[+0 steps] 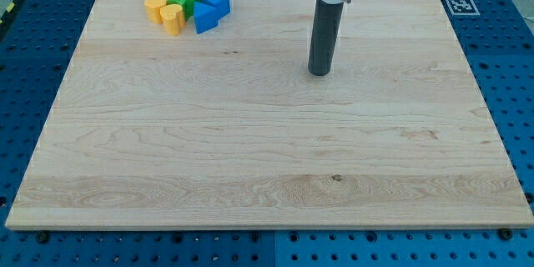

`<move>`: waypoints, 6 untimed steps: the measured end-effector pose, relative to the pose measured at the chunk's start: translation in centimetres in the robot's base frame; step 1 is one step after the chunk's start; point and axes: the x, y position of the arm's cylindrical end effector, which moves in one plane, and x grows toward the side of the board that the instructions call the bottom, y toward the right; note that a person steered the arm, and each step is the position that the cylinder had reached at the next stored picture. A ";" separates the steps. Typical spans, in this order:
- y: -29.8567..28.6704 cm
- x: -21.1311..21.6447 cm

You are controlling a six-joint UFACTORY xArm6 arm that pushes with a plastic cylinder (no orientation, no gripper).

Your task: Slide the yellow heart to the center

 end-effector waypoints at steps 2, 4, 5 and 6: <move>0.0 -0.7; -12.5 -1.7; -20.0 -3.6; -27.2 -6.9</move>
